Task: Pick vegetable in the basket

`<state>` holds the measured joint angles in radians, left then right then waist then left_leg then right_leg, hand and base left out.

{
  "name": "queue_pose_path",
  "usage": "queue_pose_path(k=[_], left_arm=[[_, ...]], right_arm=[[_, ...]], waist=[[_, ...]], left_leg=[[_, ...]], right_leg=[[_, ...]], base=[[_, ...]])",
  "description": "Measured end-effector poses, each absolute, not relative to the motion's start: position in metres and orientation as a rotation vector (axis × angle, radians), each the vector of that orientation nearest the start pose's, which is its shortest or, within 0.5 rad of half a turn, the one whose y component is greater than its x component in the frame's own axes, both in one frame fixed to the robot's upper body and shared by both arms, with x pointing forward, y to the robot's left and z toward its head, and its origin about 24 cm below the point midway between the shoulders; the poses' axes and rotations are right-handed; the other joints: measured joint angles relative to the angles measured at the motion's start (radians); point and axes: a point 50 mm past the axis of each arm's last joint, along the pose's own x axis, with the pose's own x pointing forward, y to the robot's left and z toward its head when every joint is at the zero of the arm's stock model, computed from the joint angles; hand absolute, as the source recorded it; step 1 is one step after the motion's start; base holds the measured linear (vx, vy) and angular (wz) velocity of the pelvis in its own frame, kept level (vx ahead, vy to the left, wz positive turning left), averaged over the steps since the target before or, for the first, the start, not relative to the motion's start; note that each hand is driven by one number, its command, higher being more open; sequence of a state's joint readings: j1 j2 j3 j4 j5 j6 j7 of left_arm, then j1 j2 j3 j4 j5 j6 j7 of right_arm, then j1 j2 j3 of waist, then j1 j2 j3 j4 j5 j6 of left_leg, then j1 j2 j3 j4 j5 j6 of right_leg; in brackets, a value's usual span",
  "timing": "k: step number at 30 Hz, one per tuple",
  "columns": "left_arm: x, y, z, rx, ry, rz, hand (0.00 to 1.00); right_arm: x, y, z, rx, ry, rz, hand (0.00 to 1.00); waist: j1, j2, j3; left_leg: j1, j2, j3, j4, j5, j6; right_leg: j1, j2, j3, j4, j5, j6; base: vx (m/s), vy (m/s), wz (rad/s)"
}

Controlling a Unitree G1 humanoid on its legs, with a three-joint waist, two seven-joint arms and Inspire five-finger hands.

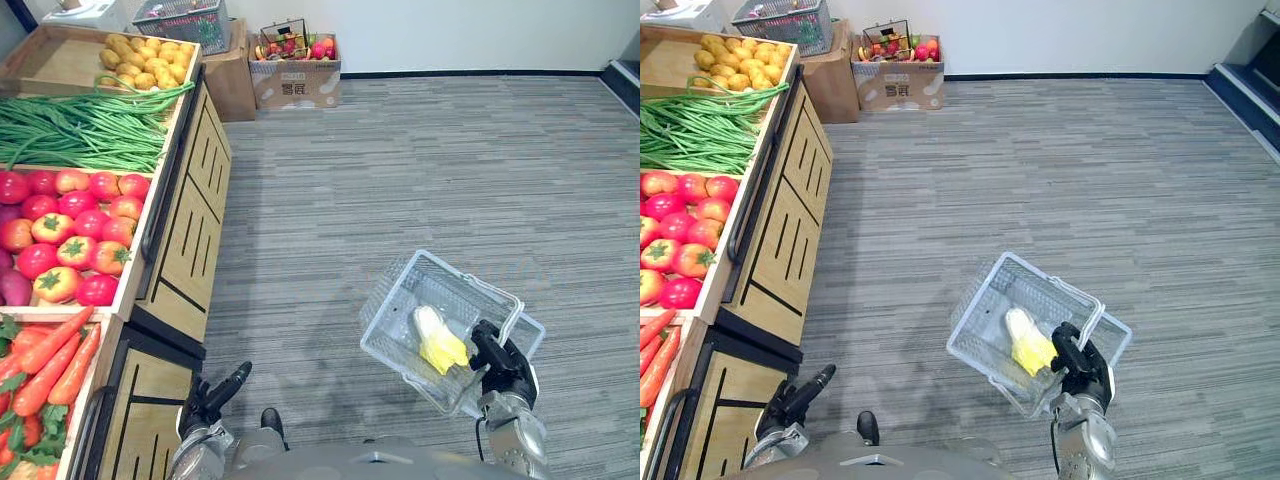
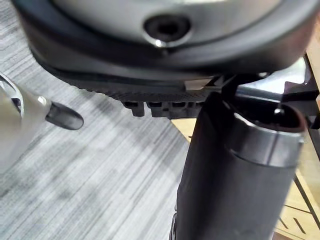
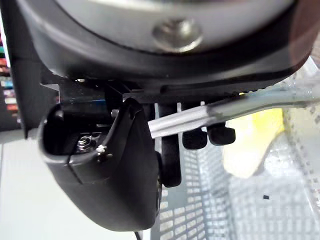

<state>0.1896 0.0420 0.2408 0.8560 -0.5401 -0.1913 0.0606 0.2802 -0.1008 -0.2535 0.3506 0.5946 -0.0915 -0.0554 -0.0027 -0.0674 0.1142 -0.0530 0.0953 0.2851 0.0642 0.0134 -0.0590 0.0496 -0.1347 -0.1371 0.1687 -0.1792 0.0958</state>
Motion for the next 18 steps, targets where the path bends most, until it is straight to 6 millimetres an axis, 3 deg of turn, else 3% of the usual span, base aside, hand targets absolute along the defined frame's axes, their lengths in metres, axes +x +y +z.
queue_pose_path(k=[2,8,15,16,18], left_arm=[[0.093,0.223,-0.141,-0.463,0.757,0.670,1.00],[0.093,0.225,-0.141,-0.456,0.758,0.667,1.00],[0.087,0.232,-0.140,-0.439,0.759,0.688,1.00],[0.089,0.234,-0.138,-0.436,0.745,0.686,1.00],[0.093,0.236,-0.134,-0.434,0.714,0.678,1.00]], right_arm=[[0.141,-0.246,-0.076,0.459,0.431,-0.548,0.00],[0.142,-0.234,-0.079,0.465,0.446,-0.527,0.00],[0.149,-0.232,-0.077,0.464,0.433,-0.517,0.00],[0.150,-0.232,-0.076,0.464,0.431,-0.515,0.00],[0.150,-0.233,-0.076,0.462,0.432,-0.522,0.00]], waist=[[0.003,-0.015,0.000],[0.028,-0.024,0.001],[0.037,-0.029,0.003],[0.040,-0.036,0.006],[0.038,-0.046,0.011]], left_leg=[[-0.010,0.000,-0.001,0.004,-0.002,0.002],[-0.058,-0.004,0.000,0.091,-0.056,0.027],[-0.187,0.001,-0.002,0.305,-0.188,0.056],[-0.214,0.000,-0.004,0.350,-0.210,0.058],[-0.245,-0.015,-0.012,0.398,-0.228,0.072]], right_leg=[[-0.004,0.000,0.002,-0.011,0.020,0.013],[-0.009,-0.017,0.008,-0.032,0.072,0.032],[-0.045,-0.043,0.012,-0.029,0.064,0.044],[-0.048,-0.050,0.002,-0.024,0.035,0.056],[-0.066,-0.062,-0.020,0.006,0.004,0.049]], base=[[0.01,0.044,-0.01],[-0.03,0.102,-0.02],[-0.10,0.118,-0.05],[-0.08,0.080,0.07],[-0.10,0.137,0.35]])
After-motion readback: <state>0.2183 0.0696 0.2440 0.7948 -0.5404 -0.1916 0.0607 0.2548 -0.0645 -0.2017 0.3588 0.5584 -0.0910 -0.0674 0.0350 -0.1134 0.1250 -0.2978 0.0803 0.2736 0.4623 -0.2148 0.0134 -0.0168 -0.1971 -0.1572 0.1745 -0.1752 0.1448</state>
